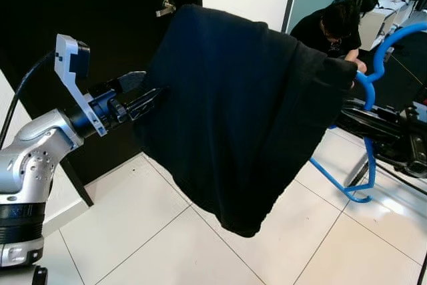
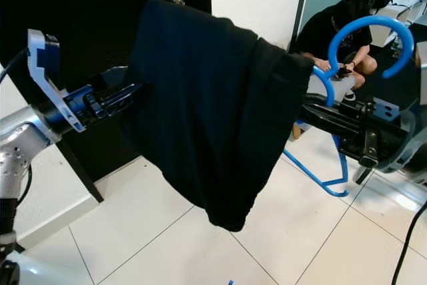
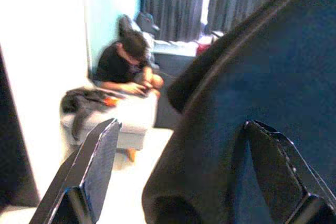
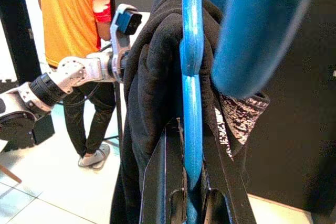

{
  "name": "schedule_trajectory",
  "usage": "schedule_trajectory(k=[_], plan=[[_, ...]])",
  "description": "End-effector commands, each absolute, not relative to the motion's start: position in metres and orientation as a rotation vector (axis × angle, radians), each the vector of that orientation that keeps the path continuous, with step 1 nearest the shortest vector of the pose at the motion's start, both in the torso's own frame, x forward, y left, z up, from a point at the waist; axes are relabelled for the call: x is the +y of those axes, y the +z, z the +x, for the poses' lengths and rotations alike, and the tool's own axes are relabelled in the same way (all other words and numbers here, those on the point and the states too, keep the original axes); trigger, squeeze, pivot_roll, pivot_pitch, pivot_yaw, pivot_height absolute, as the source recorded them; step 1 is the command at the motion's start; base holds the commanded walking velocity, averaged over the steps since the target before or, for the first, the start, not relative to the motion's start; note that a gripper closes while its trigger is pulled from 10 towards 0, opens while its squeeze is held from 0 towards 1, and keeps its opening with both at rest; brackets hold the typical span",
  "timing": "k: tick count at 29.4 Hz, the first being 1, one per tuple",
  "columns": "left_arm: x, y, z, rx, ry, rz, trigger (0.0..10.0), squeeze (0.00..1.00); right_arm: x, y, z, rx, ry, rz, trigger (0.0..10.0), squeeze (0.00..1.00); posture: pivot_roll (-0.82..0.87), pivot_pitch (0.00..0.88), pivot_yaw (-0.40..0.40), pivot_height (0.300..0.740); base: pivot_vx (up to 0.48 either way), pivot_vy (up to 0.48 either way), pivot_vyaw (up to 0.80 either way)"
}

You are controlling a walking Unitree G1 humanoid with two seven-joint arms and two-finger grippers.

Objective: Hang hanger

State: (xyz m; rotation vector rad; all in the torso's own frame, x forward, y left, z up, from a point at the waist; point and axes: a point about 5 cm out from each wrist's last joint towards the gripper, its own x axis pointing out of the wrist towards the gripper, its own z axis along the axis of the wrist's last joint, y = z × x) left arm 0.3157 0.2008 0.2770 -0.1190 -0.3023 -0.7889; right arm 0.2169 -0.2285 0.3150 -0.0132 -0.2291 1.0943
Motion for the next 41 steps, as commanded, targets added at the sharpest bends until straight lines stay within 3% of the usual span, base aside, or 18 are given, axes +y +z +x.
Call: schedule_trajectory(k=[1, 2, 3, 18, 23, 24, 25, 26, 29, 30, 31, 32, 33, 34, 35, 41], plan=[[0.197, 0.275, 0.319, -0.304, -0.773, -0.117, 10.0, 1.0, -0.223, 0.322, 0.213, -0.268, 1.13, -0.036, 10.0, 0.0, 0.01, 0.0, 0.003, 0.74, 0.0, 0.0, 0.0], [0.194, 0.275, 0.318, -0.317, -0.787, -0.131, 4.4, 1.0, -0.223, 0.322, 0.213, -0.268, 1.13, -0.037, 10.0, 0.0, 0.01, 0.0, 0.004, 0.74, 0.0, 0.0, 0.0], [0.191, 0.276, 0.316, -0.328, -0.806, -0.145, 0.0, 1.0, -0.223, 0.323, 0.213, -0.268, 1.128, -0.038, 10.0, 0.0, 0.01, 0.0, 0.004, 0.74, 0.0, 0.0, 0.0], [0.192, 0.288, 0.308, -0.39, -0.88, -0.154, 0.0, 1.0, -0.226, 0.324, 0.218, -0.28, 1.083, -0.04, 10.0, 0.0, 0.01, 0.0, 0.0, 0.74, 0.0, 0.0, 0.0], [0.193, 0.292, 0.306, -0.407, -0.898, -0.161, 0.0, 0.93, -0.227, 0.323, 0.22, -0.28, 1.067, -0.041, 10.0, 0.0, 0.01, 0.0, -0.001, 0.74, 0.0, 0.0, 0.0], [0.193, 0.293, 0.305, -0.408, -0.906, -0.164, 0.0, 0.36, -0.227, 0.323, 0.221, -0.28, 1.064, -0.041, 10.0, 0.0, 0.01, 0.0, -0.001, 0.74, 0.0, 0.0, 0.0], [0.193, 0.293, 0.305, -0.408, -0.906, -0.164, 0.0, 0.36, -0.227, 0.323, 0.221, -0.28, 1.064, -0.041, 10.0, 0.0, 0.01, 0.0, -0.001, 0.74, 0.0, 0.0, 0.0], [0.192, 0.292, 0.303, -0.396, -0.929, -0.159, 0.0, 0.0, -0.228, 0.323, 0.221, -0.28, 1.061, -0.041, 10.0, 0.0, 0.01, 0.0, 0.0, 0.74, 0.0, 0.0, 0.0], [0.191, 0.291, 0.302, -0.379, -0.954, -0.162, 0.0, 0.0, -0.227, 0.323, 0.221, -0.28, 1.06, -0.041, 10.0, 0.0, 0.01, 0.0, 0.0, 0.74, 0.0, 0.0, 0.0], [0.188, 0.289, 0.3, -0.357, -0.985, -0.162, 0.7, 0.0, -0.227, 0.323, 0.221, -0.28, 1.059, -0.04, 10.0, 0.0, 0.01, 0.0, 0.001, 0.74, 0.0, 0.0, 0.0], [0.188, 0.289, 0.3, -0.357, -0.985, -0.162, 0.7, 0.0, -0.227, 0.323, 0.221, -0.28, 1.059, -0.04, 10.0, 0.0, 0.01, 0.0, 0.001, 0.74, 0.0, 0.0, 0.0], [0.185, 0.286, 0.298, -0.34, -1.008, -0.162, 4.7, 0.0, -0.227, 0.323, 0.221, -0.279, 1.059, -0.04, 10.0, 0.0, 0.01, 0.0, 0.0, 0.74, 0.0, 0.0, 0.0], [0.185, 0.286, 0.298, -0.34, -1.008, -0.162, 4.7, 0.0, -0.227, 0.323, 0.221, -0.279, 1.059, -0.04, 10.0, 0.0, 0.01, 0.0, 0.0, 0.74, 0.0, 0.0, 0.0], [0.181, 0.284, 0.296, -0.328, -1.033, -0.168, 1.5, 0.0, -0.227, 0.324, 0.221, -0.279, 1.059, -0.04, 10.0, 0.0, 0.01, 0.0, 0.002, 0.74, 0.0, 0.0, 0.0], [0.178, 0.282, 0.294, -0.32, -1.054, -0.174, 0.0, 0.0, -0.227, 0.324, 0.221, -0.279, 1.06, -0.04, 10.0, 0.0, 0.01, 0.0, 0.002, 0.74, 0.0, 0.0, 0.0], [0.175, 0.281, 0.292, -0.317, -1.068, -0.181, 0.0, 0.0, -0.227, 0.324, 0.221, -0.28, 1.059, -0.041, 10.0, 0.0, 0.01, 0.0, 0.001, 0.74, 0.0, 0.0, 0.0]])
